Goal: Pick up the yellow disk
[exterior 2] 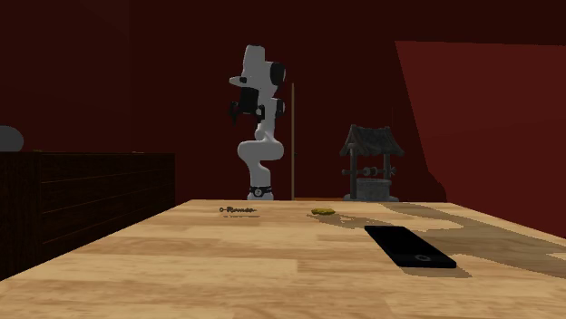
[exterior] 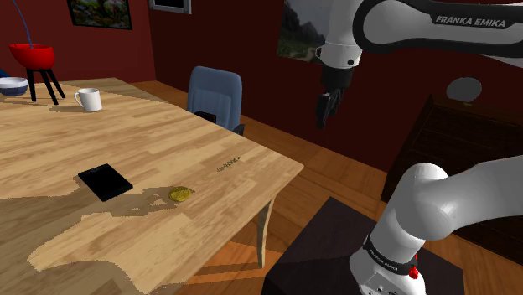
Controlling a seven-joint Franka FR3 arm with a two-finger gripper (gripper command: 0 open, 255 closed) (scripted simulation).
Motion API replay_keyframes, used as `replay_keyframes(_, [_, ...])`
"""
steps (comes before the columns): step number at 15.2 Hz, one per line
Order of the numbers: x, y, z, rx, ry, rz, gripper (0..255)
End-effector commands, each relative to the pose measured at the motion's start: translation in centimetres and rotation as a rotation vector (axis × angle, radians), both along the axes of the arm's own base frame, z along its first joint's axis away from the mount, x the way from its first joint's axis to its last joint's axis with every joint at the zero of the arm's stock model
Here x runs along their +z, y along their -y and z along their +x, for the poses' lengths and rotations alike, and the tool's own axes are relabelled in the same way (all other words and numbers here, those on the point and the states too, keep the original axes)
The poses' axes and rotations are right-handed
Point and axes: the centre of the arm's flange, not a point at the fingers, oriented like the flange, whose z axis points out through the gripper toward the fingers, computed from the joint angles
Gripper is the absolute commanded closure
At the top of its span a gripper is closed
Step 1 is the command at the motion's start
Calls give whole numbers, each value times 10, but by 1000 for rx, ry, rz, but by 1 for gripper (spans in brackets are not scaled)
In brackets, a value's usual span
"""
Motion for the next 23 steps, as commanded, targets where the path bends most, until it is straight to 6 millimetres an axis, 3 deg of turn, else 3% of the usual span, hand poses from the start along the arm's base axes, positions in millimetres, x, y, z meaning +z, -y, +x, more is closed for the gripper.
replay_keyframes(1, [0,0,0,0,0,0,0])
replay_keyframes(23, [-145,-165,170,25,31,87,0])
